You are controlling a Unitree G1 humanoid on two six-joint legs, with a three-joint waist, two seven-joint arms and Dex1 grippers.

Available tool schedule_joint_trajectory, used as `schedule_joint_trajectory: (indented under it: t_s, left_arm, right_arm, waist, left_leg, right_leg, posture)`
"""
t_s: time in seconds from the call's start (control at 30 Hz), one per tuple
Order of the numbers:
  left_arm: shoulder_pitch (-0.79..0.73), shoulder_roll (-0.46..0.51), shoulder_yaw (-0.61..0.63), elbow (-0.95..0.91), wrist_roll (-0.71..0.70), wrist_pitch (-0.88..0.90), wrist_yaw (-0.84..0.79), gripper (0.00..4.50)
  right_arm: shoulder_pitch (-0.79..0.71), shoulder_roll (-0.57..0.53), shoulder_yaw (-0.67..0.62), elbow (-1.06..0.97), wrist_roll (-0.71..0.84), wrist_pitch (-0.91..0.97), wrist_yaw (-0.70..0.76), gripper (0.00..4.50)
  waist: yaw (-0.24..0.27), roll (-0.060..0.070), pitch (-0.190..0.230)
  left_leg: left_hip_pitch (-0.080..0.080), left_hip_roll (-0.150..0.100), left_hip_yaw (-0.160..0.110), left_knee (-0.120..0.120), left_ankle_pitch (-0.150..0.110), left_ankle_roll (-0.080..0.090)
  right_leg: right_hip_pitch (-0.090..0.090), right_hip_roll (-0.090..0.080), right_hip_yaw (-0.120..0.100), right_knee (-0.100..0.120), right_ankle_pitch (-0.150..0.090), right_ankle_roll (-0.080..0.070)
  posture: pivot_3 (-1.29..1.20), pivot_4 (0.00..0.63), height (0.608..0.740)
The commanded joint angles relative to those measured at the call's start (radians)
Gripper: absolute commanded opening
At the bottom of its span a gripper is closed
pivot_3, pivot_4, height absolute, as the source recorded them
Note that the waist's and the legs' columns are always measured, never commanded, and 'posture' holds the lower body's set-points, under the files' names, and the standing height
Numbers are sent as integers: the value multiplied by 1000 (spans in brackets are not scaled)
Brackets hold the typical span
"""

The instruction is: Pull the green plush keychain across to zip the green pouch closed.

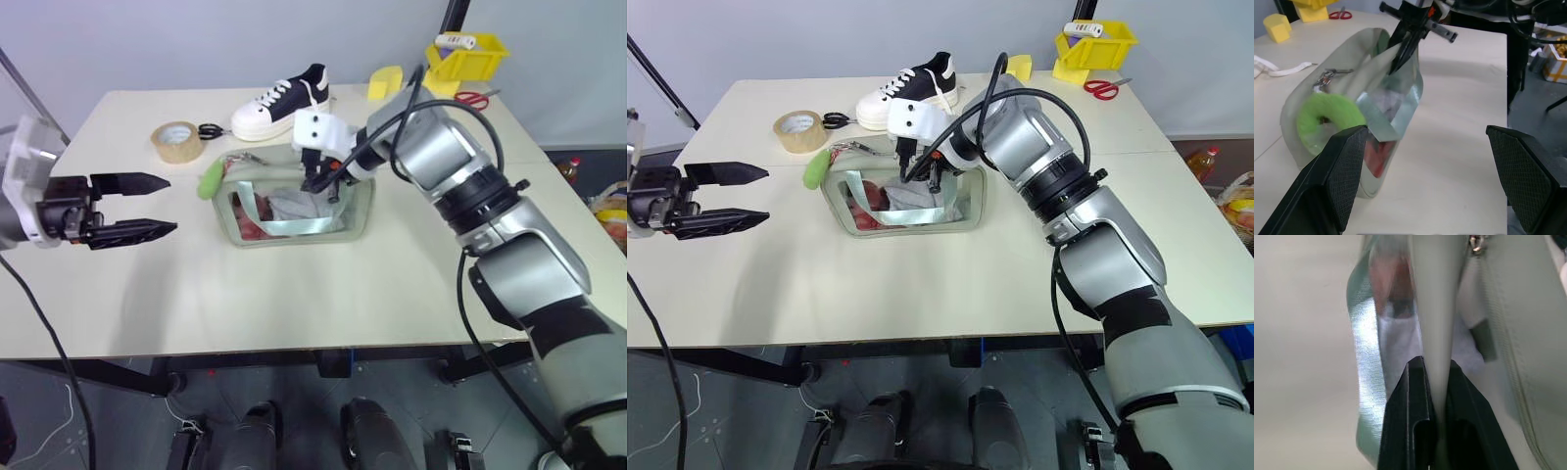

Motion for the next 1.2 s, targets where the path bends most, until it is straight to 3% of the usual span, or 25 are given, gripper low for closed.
schedule_joint_trajectory:
  t_s: [0.03,0.37,0.7,0.73,0.8,0.97,1.0,1.2]
  left_arm:
    - [-7,8,32,-17,-7,-15,5,4142]
    - [-62,-6,21,8,-24,5,-2,4142]
    - [-74,6,11,16,-23,15,-16,4142]
    - [-78,7,9,18,-22,16,-16,4142]
    - [-82,6,6,18,-20,18,-19,4142]
    - [-93,1,-6,18,-11,18,-27,4142]
    - [-95,0,-8,20,-9,17,-27,4142]
    - [-41,24,-20,9,5,11,-71,4142]
  right_arm:
    - [-53,-23,-72,-157,27,103,36,30]
    - [111,-135,-69,-606,97,348,56,30]
    - [207,-110,-57,-793,146,521,-63,30]
    - [209,-109,-57,-808,156,547,-73,764]
    - [212,-110,-61,-837,181,594,-92,1570]
    - [207,-136,-81,-862,237,647,-121,4246]
    - [197,-148,-92,-854,248,647,-120,4406]
    - [152,-247,-167,-802,321,593,-61,4406]
  waist:
    - [0,0,0]
    - [1,0,0]
    - [0,0,0]
    - [1,0,0]
    - [1,0,0]
    - [1,0,0]
    - [1,0,0]
    - [0,0,0]
  left_leg:
    - [-1,0,0,0,0,0]
    - [-3,0,0,1,0,0]
    - [-3,1,1,2,1,-1]
    - [-3,1,1,2,1,-1]
    - [-3,1,0,2,1,-1]
    - [-3,0,0,2,1,-1]
    - [-3,0,0,2,1,-1]
    - [-3,0,1,1,1,-1]
  right_leg:
    - [-1,0,0,0,0,0]
    - [-4,-1,1,3,0,0]
    - [-6,-1,3,7,0,0]
    - [-6,-1,3,7,0,0]
    - [-6,-1,3,7,0,0]
    - [-6,-1,3,7,0,0]
    - [-6,-1,3,7,0,0]
    - [-6,-1,3,7,0,0]
  posture:
    - [0,150,695]
    - [0,150,695]
    - [0,150,695]
    - [0,150,695]
    - [0,150,695]
    - [0,150,695]
    - [0,150,695]
    - [0,150,695]
